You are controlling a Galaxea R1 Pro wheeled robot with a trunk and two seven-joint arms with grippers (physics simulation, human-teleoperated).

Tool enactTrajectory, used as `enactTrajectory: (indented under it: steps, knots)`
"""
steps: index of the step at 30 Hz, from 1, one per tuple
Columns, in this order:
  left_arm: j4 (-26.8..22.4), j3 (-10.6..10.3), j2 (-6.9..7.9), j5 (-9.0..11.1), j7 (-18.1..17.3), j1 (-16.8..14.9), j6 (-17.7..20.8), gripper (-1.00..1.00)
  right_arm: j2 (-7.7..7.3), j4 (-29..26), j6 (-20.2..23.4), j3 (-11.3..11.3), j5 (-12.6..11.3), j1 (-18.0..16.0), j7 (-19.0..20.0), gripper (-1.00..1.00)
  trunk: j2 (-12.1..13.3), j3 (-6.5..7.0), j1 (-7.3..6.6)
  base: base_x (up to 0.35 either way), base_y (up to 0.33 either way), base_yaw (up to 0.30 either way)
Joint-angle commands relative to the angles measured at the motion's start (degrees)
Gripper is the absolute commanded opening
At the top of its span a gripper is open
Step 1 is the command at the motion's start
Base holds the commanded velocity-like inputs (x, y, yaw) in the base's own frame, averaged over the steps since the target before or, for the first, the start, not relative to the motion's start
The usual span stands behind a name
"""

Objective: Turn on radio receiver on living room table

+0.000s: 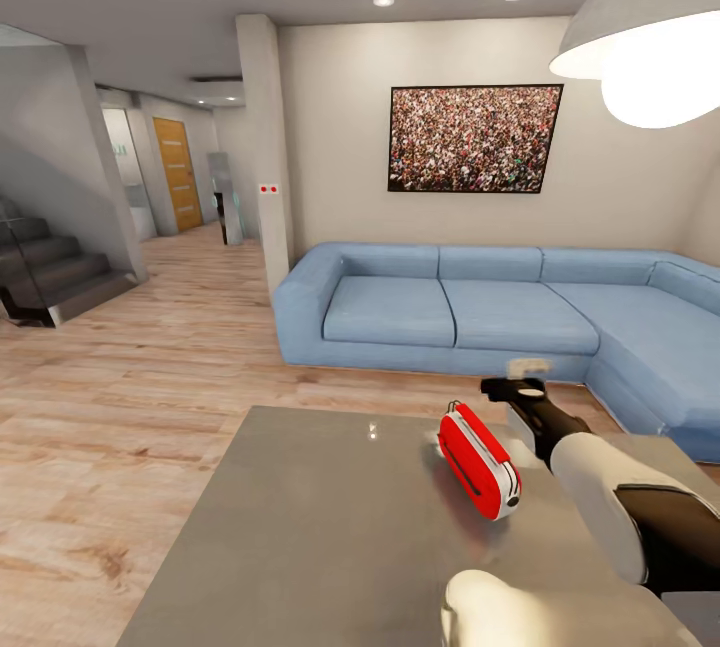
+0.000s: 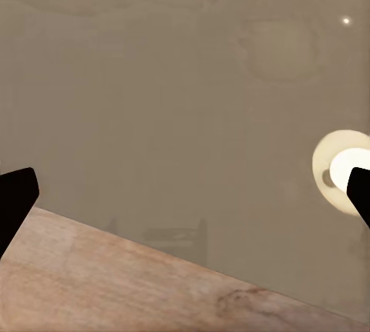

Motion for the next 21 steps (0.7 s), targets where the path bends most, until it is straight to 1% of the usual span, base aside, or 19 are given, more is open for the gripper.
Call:
enactTrajectory:
  steps: [1, 5, 9, 15, 21]
  knots:
    - [0.00, 0.00, 0.01, 0.00, 0.00, 0.00, 0.00, 1.00, 0.08, 0.58, -0.03, 0.01, 0.00, 0.00, 0.67, 1.00, 0.00, 0.00, 0.00, 0.000, 0.000, 0.000]
    - [0.00, 0.00, -0.01, 0.00, 0.00, 0.00, 0.00, 1.00, 0.31, 2.05, -0.15, 0.03, 0.01, 0.00, 1.48, 1.00, 0.00, 0.00, 0.00, 0.000, 0.000, 0.000]
    - [-0.01, 0.00, 0.02, 0.00, 0.00, 0.00, 0.00, 1.00, 0.96, 4.10, -0.30, -0.03, 0.00, 0.00, 4.40, 1.00, 0.00, 0.00, 0.00, 0.000, 0.000, 0.000]
    - [-0.01, 0.00, 0.02, 0.00, 0.00, 0.02, 0.00, 1.00, 1.08, 5.74, -2.49, -0.04, 0.00, 0.00, 5.22, 1.00, 0.00, 0.00, 0.00, 0.000, 0.000, 0.000]
    - [-0.01, 0.00, 0.07, 0.00, 0.00, 0.01, 0.00, 1.00, 1.09, 5.88, -2.96, -0.04, 0.00, 0.00, 5.35, 1.00, 0.00, 0.00, 0.00, 0.000, 0.000, 0.000]
